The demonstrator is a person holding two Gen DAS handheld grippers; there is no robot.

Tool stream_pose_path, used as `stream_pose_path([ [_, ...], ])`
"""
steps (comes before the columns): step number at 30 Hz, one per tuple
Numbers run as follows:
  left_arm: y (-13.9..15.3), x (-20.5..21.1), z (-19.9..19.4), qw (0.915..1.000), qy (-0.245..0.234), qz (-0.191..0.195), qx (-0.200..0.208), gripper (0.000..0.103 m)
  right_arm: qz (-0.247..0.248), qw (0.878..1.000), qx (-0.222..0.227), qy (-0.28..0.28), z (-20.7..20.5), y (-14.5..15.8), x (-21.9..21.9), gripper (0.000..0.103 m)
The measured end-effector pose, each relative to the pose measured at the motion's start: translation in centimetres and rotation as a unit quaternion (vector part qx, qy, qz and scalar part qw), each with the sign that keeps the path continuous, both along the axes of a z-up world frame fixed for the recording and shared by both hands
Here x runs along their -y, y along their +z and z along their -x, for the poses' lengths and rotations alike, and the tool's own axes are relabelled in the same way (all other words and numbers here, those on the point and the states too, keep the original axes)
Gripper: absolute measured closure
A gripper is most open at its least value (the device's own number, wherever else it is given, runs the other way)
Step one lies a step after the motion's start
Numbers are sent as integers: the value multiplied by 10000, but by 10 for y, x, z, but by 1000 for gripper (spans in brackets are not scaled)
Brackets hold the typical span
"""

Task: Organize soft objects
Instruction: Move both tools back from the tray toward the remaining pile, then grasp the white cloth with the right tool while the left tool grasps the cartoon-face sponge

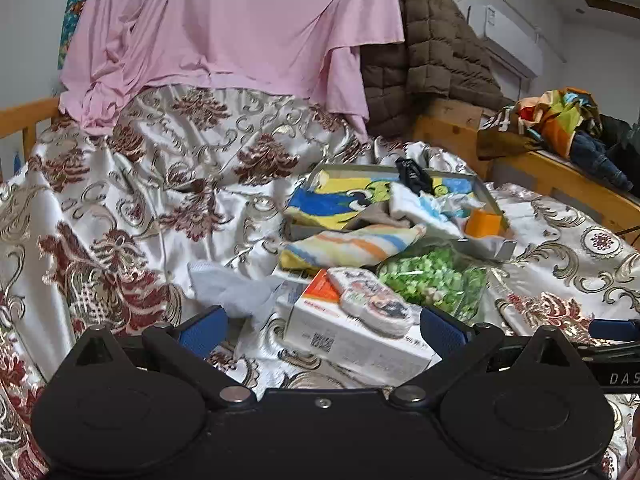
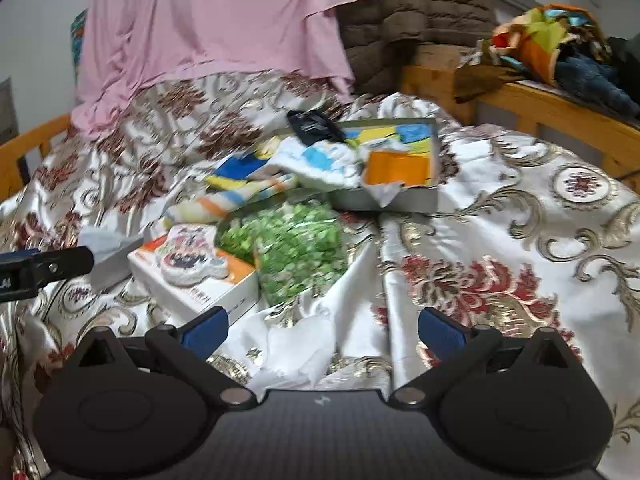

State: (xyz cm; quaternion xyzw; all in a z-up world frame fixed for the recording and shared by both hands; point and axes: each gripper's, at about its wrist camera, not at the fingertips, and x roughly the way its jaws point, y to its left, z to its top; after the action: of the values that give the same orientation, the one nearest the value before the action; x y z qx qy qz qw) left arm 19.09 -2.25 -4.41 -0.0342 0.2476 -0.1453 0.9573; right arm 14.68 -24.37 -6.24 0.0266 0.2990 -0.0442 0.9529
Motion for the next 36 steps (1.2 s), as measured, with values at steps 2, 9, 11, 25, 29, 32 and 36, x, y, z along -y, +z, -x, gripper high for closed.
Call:
stream_pose_path([
  [2, -3, -1, -1, 10000, 10, -39, -31, 1, 15, 9999, -115, 119, -3, -3, -3, 0],
  [9, -12, 2, -7, 9995, -146, 160, -222, 1, 25, 9982, -483, 342, -14, -12, -7, 0],
  [11, -15, 4, -7, 9990, -231, 251, -285, 1, 29, 9977, -565, 368, -17, -14, -8, 0],
  [25, -25, 14, -22, 9980, -262, 351, -452, 1, 135, 9968, -641, 468, -25, -19, -11, 0],
  [29, -23, 21, -31, 9981, -375, 320, -370, 1, 192, 9965, -659, 480, -29, -20, -12, 0],
  [32, -23, 29, -38, 9982, -484, 191, -293, 1, 246, 9956, -719, 553, -30, -22, -16, 0],
  [36, -26, 40, -47, 9970, -729, -92, -239, 1, 259, 9951, -747, 603, -31, -24, -19, 0],
])
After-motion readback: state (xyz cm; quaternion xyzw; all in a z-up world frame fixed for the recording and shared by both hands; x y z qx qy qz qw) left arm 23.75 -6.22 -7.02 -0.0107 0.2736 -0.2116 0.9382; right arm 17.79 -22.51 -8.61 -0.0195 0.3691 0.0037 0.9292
